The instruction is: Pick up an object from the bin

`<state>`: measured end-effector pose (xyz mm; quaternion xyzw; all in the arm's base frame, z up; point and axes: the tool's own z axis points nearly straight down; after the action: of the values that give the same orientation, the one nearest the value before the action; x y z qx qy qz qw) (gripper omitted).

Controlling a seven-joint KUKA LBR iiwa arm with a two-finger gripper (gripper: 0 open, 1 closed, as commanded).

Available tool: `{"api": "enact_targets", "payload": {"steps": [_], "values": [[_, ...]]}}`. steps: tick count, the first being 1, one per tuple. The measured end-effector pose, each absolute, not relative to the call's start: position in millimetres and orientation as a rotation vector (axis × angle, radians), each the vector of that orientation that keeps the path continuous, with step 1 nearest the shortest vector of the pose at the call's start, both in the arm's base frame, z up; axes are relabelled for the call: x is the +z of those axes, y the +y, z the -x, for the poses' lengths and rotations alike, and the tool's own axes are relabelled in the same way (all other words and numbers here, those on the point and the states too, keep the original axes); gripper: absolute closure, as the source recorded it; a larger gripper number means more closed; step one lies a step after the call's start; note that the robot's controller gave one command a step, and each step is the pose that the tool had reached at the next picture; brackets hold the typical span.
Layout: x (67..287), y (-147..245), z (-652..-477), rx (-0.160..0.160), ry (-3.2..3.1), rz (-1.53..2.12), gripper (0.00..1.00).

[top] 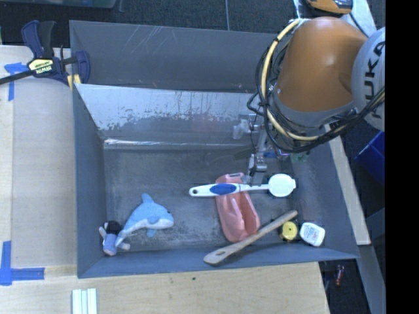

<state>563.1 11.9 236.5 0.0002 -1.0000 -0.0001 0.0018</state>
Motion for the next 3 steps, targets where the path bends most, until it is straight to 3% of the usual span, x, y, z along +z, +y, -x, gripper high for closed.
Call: {"api": "enact_targets", "payload": {"steps": [1, 2, 3], "values": [[240.2, 11.8, -564.7, 0.000, -3.146, 0.000, 0.00], [95.3, -57.9, -579.1, 0.001, -3.152, 0.083, 0.00], [164.1, -82.8, -578.9, 0.003, -3.156, -0.253, 0.00]]}}
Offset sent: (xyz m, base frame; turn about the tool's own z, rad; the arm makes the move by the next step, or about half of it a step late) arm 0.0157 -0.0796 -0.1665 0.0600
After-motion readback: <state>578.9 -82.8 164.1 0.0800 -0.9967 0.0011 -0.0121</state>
